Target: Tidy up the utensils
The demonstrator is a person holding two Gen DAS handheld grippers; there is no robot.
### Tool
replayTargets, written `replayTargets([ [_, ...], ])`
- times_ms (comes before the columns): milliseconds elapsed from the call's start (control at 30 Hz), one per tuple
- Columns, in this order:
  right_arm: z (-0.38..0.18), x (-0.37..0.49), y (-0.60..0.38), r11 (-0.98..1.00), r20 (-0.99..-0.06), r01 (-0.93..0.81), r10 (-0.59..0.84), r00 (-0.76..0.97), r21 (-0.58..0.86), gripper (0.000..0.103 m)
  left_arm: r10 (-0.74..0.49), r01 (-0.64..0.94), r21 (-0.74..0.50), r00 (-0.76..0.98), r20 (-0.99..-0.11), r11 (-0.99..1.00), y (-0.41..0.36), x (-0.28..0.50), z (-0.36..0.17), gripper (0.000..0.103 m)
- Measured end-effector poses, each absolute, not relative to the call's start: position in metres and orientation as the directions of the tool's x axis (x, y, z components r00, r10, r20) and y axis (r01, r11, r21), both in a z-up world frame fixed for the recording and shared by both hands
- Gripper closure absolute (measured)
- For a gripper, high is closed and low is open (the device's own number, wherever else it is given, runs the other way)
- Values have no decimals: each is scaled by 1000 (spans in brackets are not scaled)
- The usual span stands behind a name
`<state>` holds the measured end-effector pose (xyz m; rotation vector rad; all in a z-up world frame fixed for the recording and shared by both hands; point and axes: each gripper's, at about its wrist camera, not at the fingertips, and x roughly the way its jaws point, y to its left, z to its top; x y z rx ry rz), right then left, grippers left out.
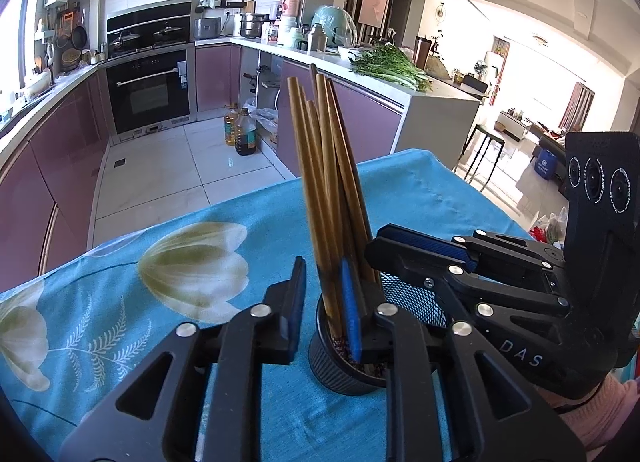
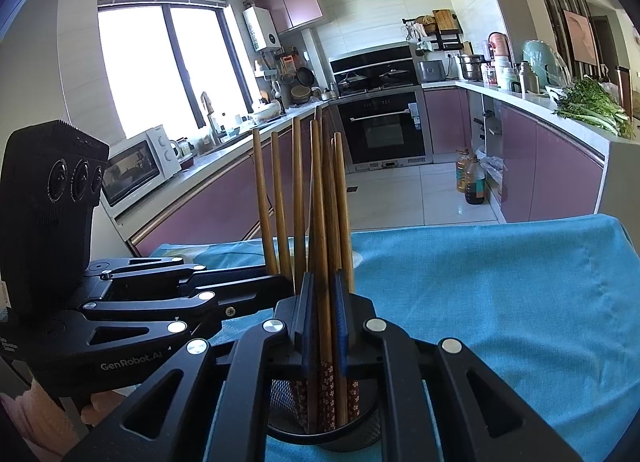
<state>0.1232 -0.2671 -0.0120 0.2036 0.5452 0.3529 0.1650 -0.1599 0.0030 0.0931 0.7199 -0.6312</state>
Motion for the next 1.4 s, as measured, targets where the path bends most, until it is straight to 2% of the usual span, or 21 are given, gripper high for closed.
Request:
replayTargets([
  [67,-12,120,-266,922,-467,-270,375,801,277,83,-502,561,-128,587,-635,818,-157,163,3,77],
  [133,-11,118,-267,923,-462,-269,371,805,273,80,-501,556,-124,601,-623,822,-153,159,4,71],
  [200,-10,115,-268,924,-457,-270,371,808,272,75,-494,544,-118,622,-607,831,-148,156,8,61],
  [233,-9,112,-269,924,-453,-270,370,811,271,71,-490,536,-116,636,-597,837,-144,155,10,58],
  [300,-7,107,-267,929,-445,-265,357,822,257,61,-472,506,-107,678,-564,856,-134,147,15,43],
  [333,-6,104,-267,934,-438,-259,345,830,245,52,-461,493,-99,697,-549,865,-129,143,17,41],
  [400,-5,98,-265,940,-428,-255,332,841,228,44,-420,448,-74,750,-511,891,-116,133,20,26],
  [467,-4,92,-264,943,-416,-253,323,850,216,29,-391,414,-62,787,-478,908,-102,122,22,19],
  [567,-4,81,-259,951,-396,-251,303,867,178,20,-329,351,-26,846,-421,936,-82,103,23,5],
  [700,-3,68,-248,962,-366,-243,271,890,123,7,-266,284,-8,887,-377,959,-58,86,22,5],
  [967,-4,41,-232,971,-295,-235,240,925,51,7,-169,167,-30,941,-294,985,-19,46,18,5],
  [1400,-2,15,-221,981,-223,-191,191,956,25,7,-96,96,-11,974,-204,995,-1,3,20,5],
])
